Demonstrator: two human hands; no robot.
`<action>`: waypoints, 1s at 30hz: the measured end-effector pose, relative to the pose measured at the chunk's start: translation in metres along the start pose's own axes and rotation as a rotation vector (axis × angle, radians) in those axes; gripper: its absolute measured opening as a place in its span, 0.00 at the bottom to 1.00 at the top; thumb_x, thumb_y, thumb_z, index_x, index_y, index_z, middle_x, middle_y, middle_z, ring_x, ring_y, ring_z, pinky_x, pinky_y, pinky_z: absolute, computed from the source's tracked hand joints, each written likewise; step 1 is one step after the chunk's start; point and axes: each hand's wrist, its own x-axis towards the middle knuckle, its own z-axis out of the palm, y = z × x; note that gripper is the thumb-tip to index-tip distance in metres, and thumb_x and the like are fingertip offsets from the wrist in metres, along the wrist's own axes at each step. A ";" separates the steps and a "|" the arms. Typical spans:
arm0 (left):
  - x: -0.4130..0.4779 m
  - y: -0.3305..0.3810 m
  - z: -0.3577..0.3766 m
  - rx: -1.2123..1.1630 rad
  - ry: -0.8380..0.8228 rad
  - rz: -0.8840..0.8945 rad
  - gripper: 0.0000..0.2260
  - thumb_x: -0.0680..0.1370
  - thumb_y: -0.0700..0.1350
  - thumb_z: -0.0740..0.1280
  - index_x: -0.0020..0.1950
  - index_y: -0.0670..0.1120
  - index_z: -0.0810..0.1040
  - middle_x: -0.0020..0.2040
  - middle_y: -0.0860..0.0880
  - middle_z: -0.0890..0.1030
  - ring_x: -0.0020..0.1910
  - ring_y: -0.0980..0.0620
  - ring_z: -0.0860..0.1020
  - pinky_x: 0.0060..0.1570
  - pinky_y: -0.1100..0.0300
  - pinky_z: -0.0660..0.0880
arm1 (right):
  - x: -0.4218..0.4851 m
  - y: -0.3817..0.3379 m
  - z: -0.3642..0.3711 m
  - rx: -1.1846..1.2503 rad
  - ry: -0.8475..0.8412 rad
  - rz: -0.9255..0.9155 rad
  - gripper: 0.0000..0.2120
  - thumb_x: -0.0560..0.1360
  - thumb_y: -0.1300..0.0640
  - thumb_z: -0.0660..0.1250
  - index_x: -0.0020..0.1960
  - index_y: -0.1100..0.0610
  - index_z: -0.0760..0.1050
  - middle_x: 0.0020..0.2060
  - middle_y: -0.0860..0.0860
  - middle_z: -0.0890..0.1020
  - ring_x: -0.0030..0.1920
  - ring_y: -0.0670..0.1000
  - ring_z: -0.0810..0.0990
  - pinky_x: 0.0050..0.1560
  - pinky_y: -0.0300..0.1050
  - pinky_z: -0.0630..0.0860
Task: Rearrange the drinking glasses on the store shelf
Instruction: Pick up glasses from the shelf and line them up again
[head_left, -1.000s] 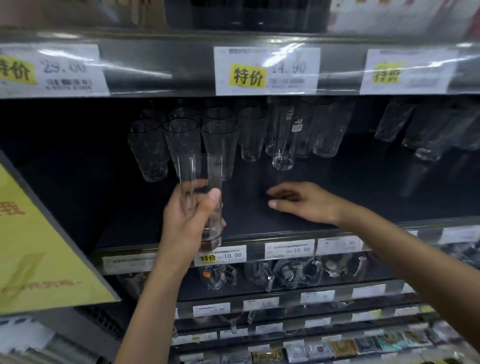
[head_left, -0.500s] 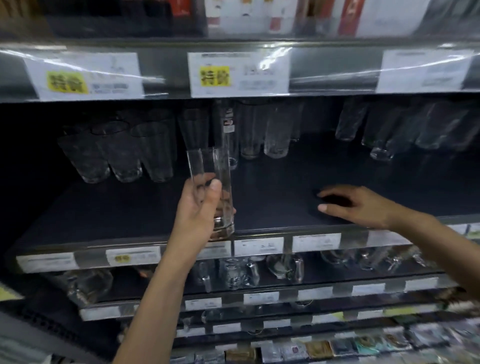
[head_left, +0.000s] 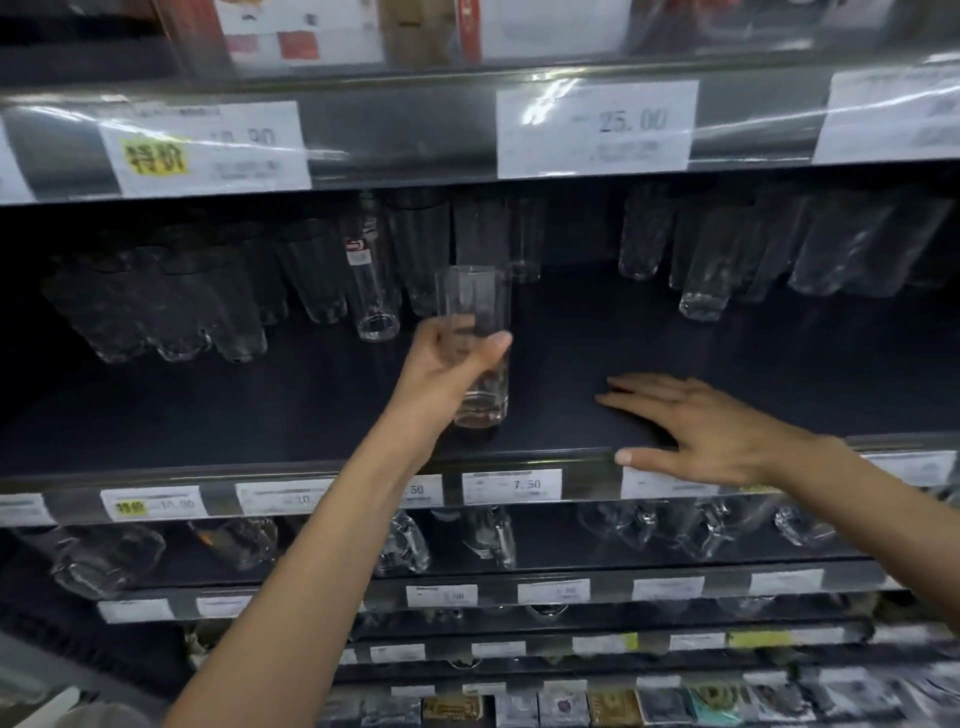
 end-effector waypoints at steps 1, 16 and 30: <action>0.008 -0.001 0.010 -0.011 -0.015 -0.013 0.24 0.69 0.54 0.78 0.59 0.52 0.72 0.51 0.49 0.84 0.56 0.47 0.83 0.64 0.44 0.75 | 0.001 0.001 0.001 -0.013 0.011 -0.008 0.42 0.70 0.20 0.45 0.79 0.37 0.51 0.79 0.40 0.53 0.79 0.43 0.50 0.77 0.48 0.49; 0.095 -0.039 0.080 0.233 0.077 0.076 0.23 0.71 0.48 0.78 0.59 0.49 0.68 0.56 0.45 0.82 0.56 0.51 0.81 0.57 0.57 0.78 | 0.004 0.003 0.003 0.024 0.088 -0.037 0.41 0.71 0.24 0.53 0.79 0.42 0.56 0.79 0.45 0.57 0.78 0.47 0.53 0.76 0.53 0.53; 0.111 -0.046 0.096 0.595 0.215 -0.038 0.30 0.69 0.51 0.79 0.65 0.39 0.75 0.61 0.44 0.79 0.59 0.46 0.79 0.56 0.57 0.77 | 0.007 0.005 0.007 0.074 0.091 -0.031 0.43 0.68 0.21 0.52 0.78 0.41 0.57 0.79 0.45 0.57 0.79 0.46 0.53 0.77 0.54 0.53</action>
